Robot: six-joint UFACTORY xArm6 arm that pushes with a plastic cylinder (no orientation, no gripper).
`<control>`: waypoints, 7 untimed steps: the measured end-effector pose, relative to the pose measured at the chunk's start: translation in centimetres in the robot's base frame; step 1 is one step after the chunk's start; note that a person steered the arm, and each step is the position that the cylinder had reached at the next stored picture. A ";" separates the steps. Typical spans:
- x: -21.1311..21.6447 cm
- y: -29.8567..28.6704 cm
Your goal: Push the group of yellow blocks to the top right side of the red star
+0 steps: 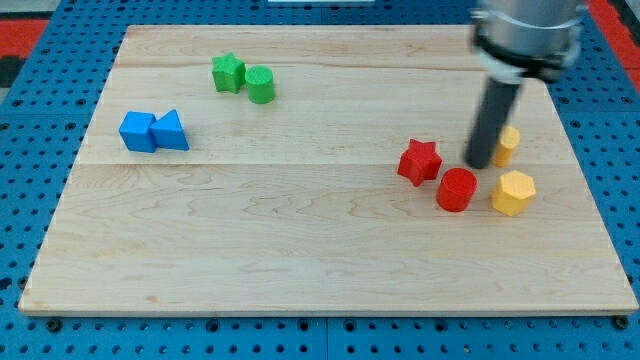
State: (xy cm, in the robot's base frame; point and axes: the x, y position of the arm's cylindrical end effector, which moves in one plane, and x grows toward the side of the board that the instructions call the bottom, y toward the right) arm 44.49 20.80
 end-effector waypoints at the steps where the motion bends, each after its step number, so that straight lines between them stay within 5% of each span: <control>1: 2.5 -2.1; 3: 3.7 -9.7; 4: 8.6 -7.1; 5: 8.9 -4.8; 7: 3.9 1.3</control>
State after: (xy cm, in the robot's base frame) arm 48.41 22.14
